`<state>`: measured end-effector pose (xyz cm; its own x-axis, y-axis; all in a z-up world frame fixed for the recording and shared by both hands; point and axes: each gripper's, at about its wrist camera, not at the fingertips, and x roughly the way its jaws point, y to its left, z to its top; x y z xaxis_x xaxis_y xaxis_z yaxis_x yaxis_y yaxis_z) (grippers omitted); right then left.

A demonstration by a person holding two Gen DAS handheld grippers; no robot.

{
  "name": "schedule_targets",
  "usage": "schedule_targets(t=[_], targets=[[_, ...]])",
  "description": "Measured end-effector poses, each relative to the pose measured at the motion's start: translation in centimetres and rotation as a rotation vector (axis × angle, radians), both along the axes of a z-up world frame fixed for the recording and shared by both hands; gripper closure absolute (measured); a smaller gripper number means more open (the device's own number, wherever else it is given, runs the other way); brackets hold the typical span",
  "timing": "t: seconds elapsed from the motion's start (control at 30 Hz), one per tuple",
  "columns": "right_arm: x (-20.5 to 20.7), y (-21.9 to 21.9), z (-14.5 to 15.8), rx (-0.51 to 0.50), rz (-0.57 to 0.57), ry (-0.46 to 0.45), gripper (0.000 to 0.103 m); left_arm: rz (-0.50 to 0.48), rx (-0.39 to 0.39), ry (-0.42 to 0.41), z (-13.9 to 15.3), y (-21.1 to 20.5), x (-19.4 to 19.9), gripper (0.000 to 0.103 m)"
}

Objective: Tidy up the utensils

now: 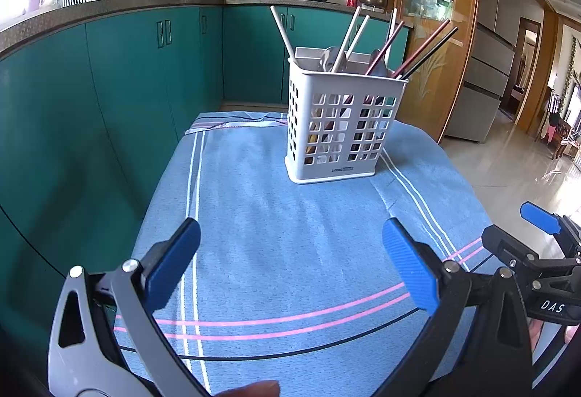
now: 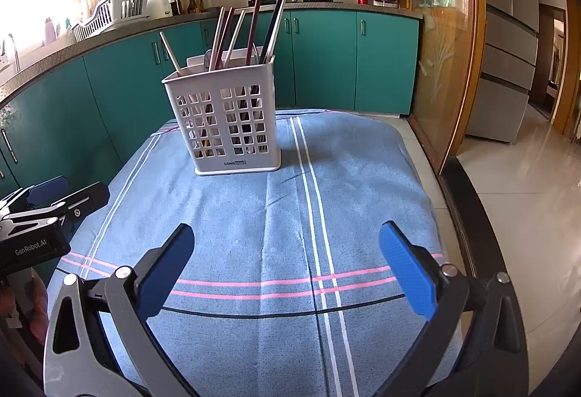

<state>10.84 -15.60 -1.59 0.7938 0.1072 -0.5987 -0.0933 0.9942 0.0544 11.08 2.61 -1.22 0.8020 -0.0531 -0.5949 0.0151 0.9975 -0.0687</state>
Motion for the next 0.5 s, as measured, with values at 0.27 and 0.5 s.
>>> schedule_targets(t=[0.27,0.5], targets=[[0.00,-0.06,-0.08,0.001,-0.003,0.000,0.003,0.001,0.001,-0.001,-0.04,0.12,0.00,0.004],[-0.02,-0.15,-0.09,0.002,-0.007,-0.003,0.003,0.002,0.000,-0.001,0.00,0.17,0.04,0.004]])
